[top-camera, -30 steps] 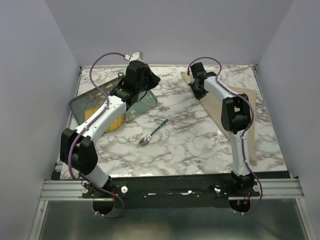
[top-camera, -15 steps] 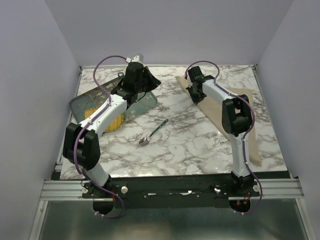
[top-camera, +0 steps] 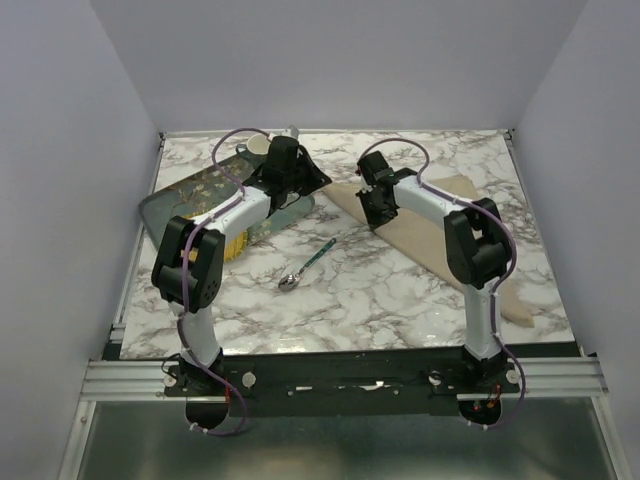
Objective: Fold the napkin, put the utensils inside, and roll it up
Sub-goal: Fold the napkin
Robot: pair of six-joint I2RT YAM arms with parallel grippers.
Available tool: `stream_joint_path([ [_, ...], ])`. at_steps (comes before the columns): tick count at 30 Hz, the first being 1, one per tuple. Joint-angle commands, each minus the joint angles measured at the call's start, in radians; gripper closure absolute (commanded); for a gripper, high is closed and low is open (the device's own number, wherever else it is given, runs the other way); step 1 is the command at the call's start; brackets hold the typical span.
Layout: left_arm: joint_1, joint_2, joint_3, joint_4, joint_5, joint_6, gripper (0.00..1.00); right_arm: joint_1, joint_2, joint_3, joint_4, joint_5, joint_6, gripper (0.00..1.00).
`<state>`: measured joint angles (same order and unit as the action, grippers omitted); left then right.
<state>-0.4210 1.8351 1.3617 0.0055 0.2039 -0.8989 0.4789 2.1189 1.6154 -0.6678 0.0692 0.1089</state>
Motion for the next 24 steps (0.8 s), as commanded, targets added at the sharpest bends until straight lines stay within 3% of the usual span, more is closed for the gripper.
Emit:
stream_joint_path([
  [1,-0.009,0.090,0.053,0.036,0.031,0.006,1.00,-0.005,-0.085,-0.029,0.027,0.023,0.120,0.57],
  [2,-0.010,0.114,0.062,0.031,0.010,0.021,1.00,-0.005,-0.102,-0.035,0.019,0.026,0.127,0.48],
  [3,-0.012,0.130,0.086,0.019,-0.006,0.040,1.00,-0.008,-0.118,-0.060,0.019,0.027,0.133,0.46],
  [9,-0.024,0.274,0.241,-0.081,-0.132,0.172,1.00,-0.077,-0.276,-0.192,0.049,-0.065,0.239,0.43],
  [13,-0.024,0.340,0.270,-0.039,-0.135,0.198,1.00,-0.170,-0.381,-0.340,0.100,-0.176,0.320,0.51],
  [17,-0.024,0.381,0.294,-0.097,-0.188,0.201,1.00,-0.301,-0.500,-0.545,0.149,-0.227,0.406,0.60],
  [22,0.001,0.438,0.327,-0.150,-0.215,0.170,1.00,-0.421,-0.689,-0.682,0.160,-0.191,0.430,0.60],
  [24,0.017,0.493,0.353,-0.150,-0.149,0.132,1.00,-0.437,-0.744,-0.712,0.154,-0.181,0.423,0.60],
])
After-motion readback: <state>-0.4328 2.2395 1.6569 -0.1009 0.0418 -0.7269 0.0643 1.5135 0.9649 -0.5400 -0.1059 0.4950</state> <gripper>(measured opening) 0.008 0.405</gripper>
